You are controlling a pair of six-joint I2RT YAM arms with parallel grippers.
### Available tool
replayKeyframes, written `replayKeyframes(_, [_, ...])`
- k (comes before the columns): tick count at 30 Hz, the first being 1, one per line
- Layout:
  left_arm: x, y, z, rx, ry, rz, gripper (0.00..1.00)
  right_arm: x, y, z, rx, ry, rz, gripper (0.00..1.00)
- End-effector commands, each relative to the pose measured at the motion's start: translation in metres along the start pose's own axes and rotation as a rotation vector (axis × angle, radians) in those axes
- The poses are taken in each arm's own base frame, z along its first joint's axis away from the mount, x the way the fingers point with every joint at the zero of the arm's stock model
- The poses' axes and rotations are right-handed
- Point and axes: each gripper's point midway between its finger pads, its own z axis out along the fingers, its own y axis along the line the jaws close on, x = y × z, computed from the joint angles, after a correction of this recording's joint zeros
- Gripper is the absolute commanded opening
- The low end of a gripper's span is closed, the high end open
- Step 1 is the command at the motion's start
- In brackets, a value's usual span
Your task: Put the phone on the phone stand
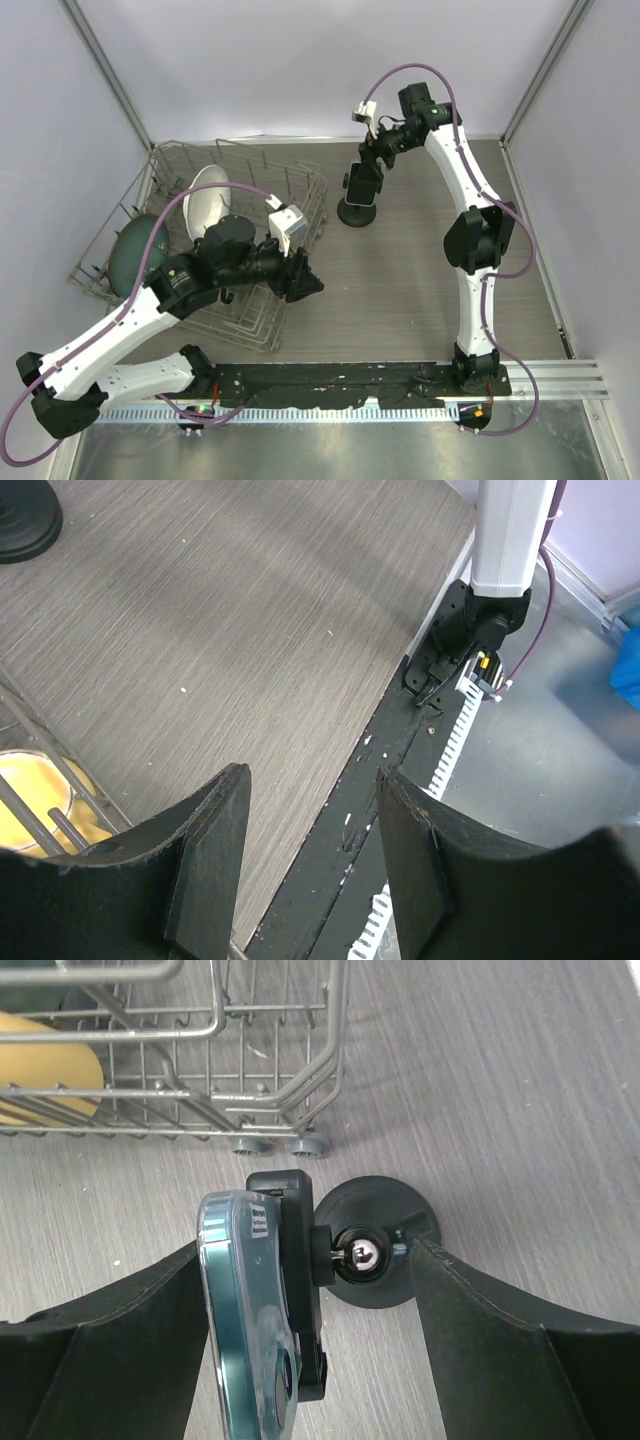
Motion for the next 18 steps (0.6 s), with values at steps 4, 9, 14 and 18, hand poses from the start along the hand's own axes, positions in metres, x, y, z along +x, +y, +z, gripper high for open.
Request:
replayKeyframes(4, [-0.016, -0.011, -0.008, 0.045, -0.067, -0.003, 0.56, -0.078, -0.003, -0.075, 0.299, -0.092, -0.073, 0.83])
replayKeyframes(9, [-0.015, -0.014, -0.013, 0.053, -0.081, -0.019, 0.57, -0.093, 0.002, -0.110, 0.519, -0.200, 0.175, 0.83])
replayKeyframes(14, [-0.015, -0.015, -0.014, 0.060, -0.091, -0.031, 0.58, -0.080, 0.000, -0.133, 0.809, -0.400, 0.549, 0.84])
replayKeyframes(18, [-0.017, -0.015, -0.014, 0.059, -0.091, -0.036, 0.58, -0.077, 0.038, -0.147, 0.837, -0.630, 0.858, 0.84])
